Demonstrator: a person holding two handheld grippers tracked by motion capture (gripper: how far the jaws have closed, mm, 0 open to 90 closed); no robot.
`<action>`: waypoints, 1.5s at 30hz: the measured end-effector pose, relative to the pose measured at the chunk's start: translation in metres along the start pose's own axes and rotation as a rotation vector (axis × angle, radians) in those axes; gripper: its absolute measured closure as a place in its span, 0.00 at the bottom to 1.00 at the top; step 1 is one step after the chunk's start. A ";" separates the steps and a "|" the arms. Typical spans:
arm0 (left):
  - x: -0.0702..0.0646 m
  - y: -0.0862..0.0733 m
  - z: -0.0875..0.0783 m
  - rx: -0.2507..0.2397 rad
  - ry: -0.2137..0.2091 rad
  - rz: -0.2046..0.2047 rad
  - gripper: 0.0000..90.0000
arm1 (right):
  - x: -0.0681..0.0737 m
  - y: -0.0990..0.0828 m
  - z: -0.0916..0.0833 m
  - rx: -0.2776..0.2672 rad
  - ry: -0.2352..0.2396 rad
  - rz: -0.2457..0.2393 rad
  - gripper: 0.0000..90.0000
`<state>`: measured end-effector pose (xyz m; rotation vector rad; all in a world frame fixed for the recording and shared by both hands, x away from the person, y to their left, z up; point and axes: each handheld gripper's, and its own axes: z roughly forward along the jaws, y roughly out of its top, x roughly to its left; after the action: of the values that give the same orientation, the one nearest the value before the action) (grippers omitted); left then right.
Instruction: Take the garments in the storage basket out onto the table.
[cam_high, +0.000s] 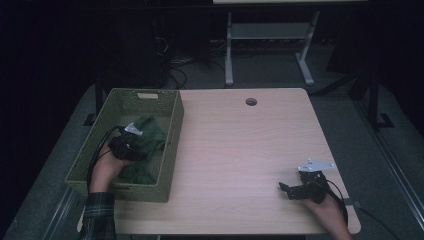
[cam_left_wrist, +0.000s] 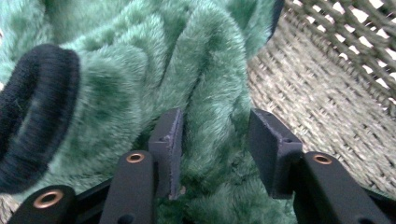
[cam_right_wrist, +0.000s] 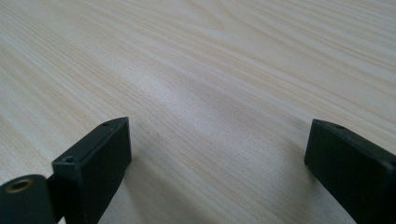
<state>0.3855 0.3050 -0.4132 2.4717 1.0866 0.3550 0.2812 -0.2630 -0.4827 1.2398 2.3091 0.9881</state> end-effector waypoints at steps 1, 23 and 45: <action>0.000 0.000 0.000 0.003 0.000 0.000 0.63 | 0.000 0.000 0.000 0.000 0.000 0.001 0.08; 0.007 -0.001 -0.019 -0.072 -0.064 -0.156 0.96 | 0.000 0.000 0.000 0.001 0.001 0.000 0.08; 0.009 -0.002 -0.076 -0.401 -0.072 -0.229 0.97 | 0.000 0.000 0.000 0.001 0.001 0.000 0.08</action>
<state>0.3603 0.3334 -0.3472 1.9737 1.1283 0.3693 0.2811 -0.2630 -0.4827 1.2396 2.3105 0.9881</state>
